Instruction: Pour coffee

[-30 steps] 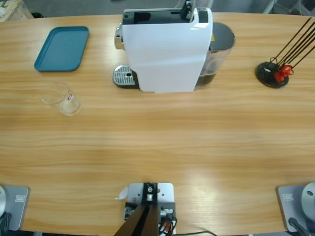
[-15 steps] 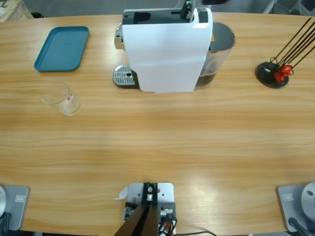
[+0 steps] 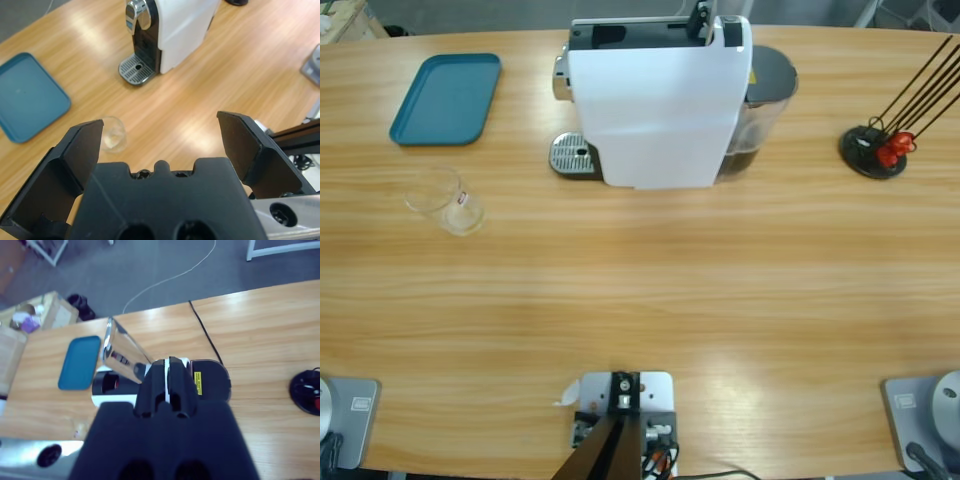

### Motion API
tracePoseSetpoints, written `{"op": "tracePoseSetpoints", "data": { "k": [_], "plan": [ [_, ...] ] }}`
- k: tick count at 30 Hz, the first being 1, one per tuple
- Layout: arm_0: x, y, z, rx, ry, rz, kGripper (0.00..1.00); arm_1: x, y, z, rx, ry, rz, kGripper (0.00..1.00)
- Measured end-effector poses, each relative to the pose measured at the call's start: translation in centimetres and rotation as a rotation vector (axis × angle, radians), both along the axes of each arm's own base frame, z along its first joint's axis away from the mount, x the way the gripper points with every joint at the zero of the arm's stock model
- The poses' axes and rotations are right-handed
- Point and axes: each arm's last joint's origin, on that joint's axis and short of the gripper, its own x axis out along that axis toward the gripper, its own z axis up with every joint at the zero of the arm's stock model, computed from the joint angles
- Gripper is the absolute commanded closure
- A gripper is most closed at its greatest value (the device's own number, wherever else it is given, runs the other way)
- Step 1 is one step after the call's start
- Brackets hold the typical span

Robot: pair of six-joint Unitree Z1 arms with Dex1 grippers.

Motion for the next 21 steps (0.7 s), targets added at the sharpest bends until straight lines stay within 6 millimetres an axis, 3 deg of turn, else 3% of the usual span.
{"op": "tracePoseSetpoints", "data": {
  "k": [6,12,15,21],
  "plan": [
    [0.3,-0.3,1.3,-0.044,0.002,0.023,0.009,0.6,0.4,-0.7,0.072,-0.024,-0.024,1.0],
    [0.4,-0.5,1.2,-0.048,0.018,0.028,0.009,1.9,0.6,-1.1,0.085,-0.021,-0.042,1.0],
    [0.3,-0.4,1.6,-0.05,0.015,0.028,0.009,3.0,1.3,-1.8,0.071,-0.006,-0.048,1.0],
    [0.5,-0.6,3.0,-0.064,-0.001,0.026,0.009,4.4,2.9,-1.2,0.065,-0.011,-0.038,1.0]
  ]
}}
